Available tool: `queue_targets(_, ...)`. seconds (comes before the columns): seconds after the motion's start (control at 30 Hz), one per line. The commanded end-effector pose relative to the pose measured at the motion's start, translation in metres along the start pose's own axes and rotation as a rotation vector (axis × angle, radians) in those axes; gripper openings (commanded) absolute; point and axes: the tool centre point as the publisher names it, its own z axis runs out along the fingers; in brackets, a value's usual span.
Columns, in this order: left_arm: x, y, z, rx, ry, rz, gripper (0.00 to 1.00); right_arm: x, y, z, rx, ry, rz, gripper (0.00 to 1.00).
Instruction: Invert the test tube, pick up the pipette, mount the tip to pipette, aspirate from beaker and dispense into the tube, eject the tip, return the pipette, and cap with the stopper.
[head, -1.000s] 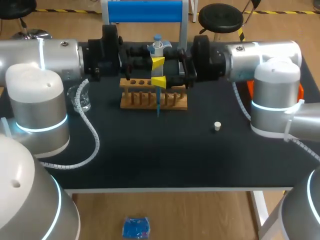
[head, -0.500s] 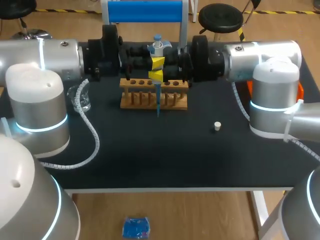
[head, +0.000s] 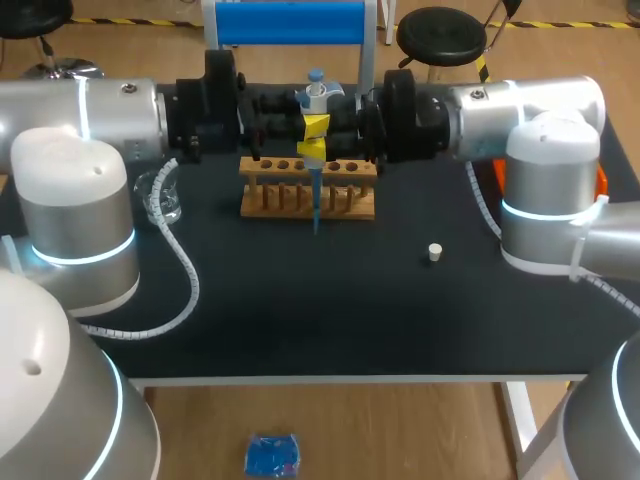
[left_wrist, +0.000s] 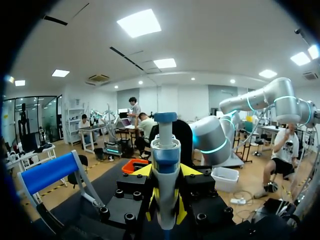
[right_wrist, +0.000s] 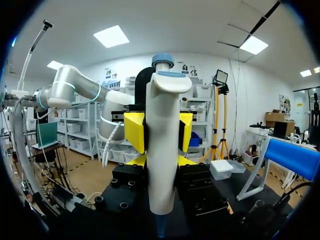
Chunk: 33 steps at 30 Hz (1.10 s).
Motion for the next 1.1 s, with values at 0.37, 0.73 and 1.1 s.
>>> queue_targets(0.37,-0.002,0.001,0.001,0.001,-0.002,0.001,1.0,-0.002,0.001,-0.014,-0.002,-0.018,0.003,0.0)
queue_targets(0.73,-0.002,0.001,0.001,0.001,-0.002,0.001,1.0,-0.019,-0.005,-0.072,0.005,0.007,0.037,0.0)
queue_targets(1.1,-0.002,0.001,0.001,0.001,-0.002,0.001,1.0,-0.034,-0.008,-0.152,-0.038,0.04,0.054,0.0)
